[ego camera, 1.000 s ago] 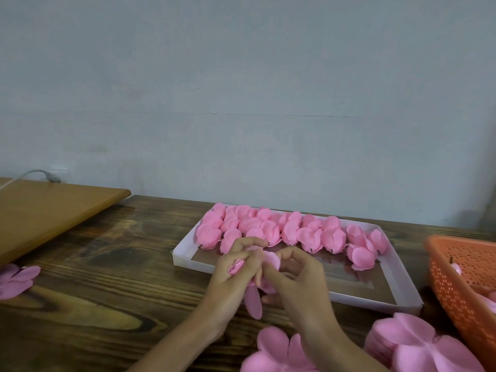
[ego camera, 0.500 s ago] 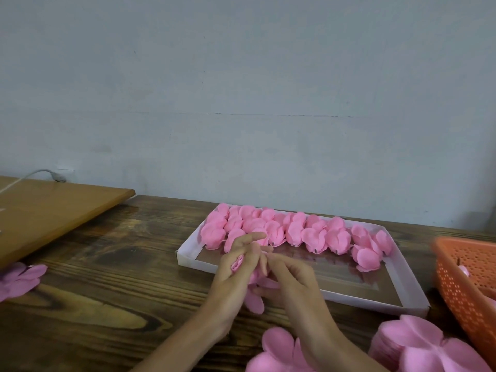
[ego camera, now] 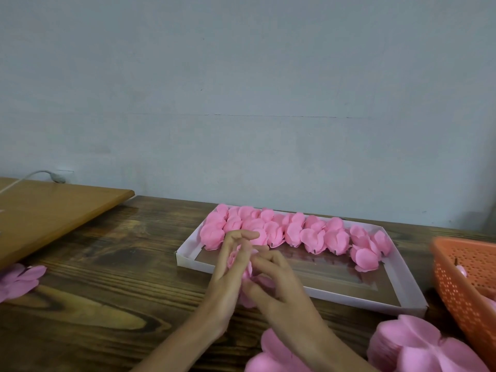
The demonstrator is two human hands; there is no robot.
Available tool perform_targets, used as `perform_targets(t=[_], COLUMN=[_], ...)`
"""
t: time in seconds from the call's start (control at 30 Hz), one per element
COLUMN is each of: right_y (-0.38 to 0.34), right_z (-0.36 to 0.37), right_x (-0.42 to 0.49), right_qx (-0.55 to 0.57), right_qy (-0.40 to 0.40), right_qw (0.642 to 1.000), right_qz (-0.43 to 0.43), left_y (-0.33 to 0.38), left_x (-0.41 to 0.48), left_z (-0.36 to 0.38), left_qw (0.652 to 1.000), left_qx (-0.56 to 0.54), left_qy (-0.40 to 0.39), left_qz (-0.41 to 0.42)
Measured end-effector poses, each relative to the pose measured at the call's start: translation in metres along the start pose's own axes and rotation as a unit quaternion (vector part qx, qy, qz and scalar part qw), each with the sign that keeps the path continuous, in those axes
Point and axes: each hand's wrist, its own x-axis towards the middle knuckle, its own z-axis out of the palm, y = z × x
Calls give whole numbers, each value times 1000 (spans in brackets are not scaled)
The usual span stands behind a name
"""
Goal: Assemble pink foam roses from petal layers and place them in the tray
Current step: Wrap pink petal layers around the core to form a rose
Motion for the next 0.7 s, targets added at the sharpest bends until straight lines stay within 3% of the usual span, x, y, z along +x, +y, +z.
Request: perform_targets(t=[0.1, 0.37, 0.53, 0.7], right_y=[1, 1, 1, -7], right_z=[2, -3, -6, -8], right_x=[-1, -3, -1, 0], right_qx=[-52, -159, -103, -8], right_qy=[-11, 73, 94, 98], right_qw=[998, 982, 988, 995], right_qz=[-22, -72, -61, -34], left_y=[2, 4, 3, -6], left_x=[-1, -1, 14, 22], left_z=[0, 5, -4, -17], left_qw=[1000, 995, 972, 979], left_qx=[-12, -96, -180, -168], left_qy=[-7, 1, 27, 25], left_qz=[-12, -42, -145, -115])
